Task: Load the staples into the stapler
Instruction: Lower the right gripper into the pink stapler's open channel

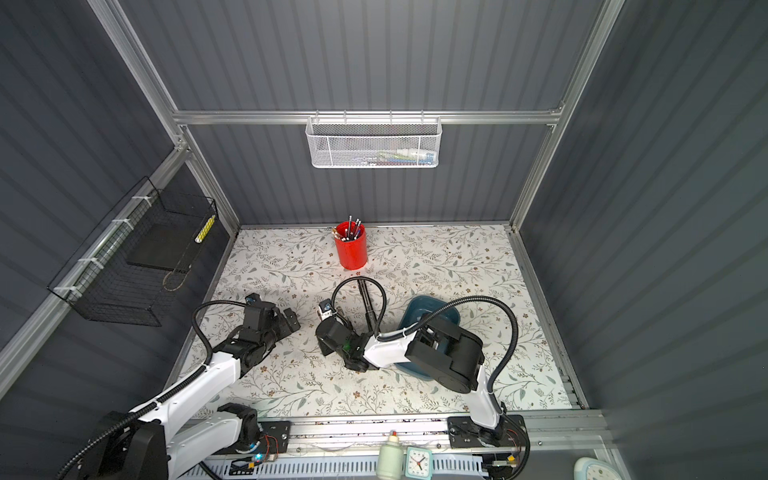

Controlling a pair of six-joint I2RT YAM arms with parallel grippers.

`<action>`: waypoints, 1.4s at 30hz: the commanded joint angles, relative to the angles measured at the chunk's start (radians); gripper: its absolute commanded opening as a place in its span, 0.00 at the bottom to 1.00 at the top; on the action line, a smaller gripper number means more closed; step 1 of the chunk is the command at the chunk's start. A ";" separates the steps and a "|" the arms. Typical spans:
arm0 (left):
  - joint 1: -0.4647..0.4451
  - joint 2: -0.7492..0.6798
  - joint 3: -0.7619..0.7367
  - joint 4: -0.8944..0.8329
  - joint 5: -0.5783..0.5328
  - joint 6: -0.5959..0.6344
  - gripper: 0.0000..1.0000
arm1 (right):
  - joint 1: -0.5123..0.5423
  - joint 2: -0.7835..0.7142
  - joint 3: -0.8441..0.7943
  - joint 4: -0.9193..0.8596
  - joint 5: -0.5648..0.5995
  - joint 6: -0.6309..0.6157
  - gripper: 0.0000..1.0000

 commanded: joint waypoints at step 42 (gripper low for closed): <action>0.004 0.012 0.028 -0.006 -0.019 0.004 1.00 | -0.011 0.026 0.021 0.013 0.014 -0.031 0.19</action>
